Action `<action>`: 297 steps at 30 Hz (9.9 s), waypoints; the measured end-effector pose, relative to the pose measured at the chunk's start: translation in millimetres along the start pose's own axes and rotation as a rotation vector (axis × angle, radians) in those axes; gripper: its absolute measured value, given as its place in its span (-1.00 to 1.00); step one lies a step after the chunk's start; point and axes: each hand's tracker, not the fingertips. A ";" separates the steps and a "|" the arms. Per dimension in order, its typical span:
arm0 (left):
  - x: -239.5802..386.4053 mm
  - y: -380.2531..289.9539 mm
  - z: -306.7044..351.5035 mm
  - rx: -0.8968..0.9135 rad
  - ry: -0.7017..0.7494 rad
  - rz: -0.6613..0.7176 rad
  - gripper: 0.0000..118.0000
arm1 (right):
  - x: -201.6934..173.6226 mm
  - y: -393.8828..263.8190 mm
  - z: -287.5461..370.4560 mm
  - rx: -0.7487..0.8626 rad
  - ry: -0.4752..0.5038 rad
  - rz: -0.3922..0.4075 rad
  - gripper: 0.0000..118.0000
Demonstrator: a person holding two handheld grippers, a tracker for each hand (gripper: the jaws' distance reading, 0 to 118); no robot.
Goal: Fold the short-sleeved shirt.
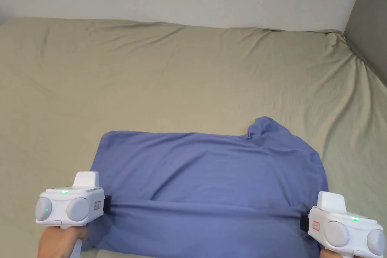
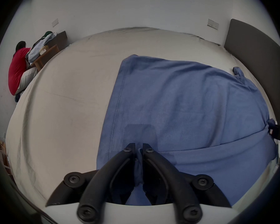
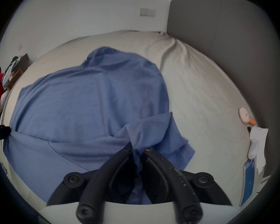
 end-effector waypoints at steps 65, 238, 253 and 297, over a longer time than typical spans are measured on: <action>-33.1 -78.7 65.8 0.011 -0.035 0.114 -0.86 | 9.9 -61.5 175.1 0.410 -0.028 -0.017 -0.29; -68.3 -179.0 127.7 -0.007 -0.034 0.111 -0.93 | 74.0 -179.2 146.0 0.066 0.154 -0.091 -0.94; -30.6 -88.5 253.5 0.442 -0.115 0.061 0.90 | 36.9 -94.3 263.9 0.549 0.119 0.013 0.87; -142.1 -97.7 154.3 0.076 -0.476 0.465 -0.89 | -45.3 -62.4 282.4 0.791 -0.021 0.128 -0.97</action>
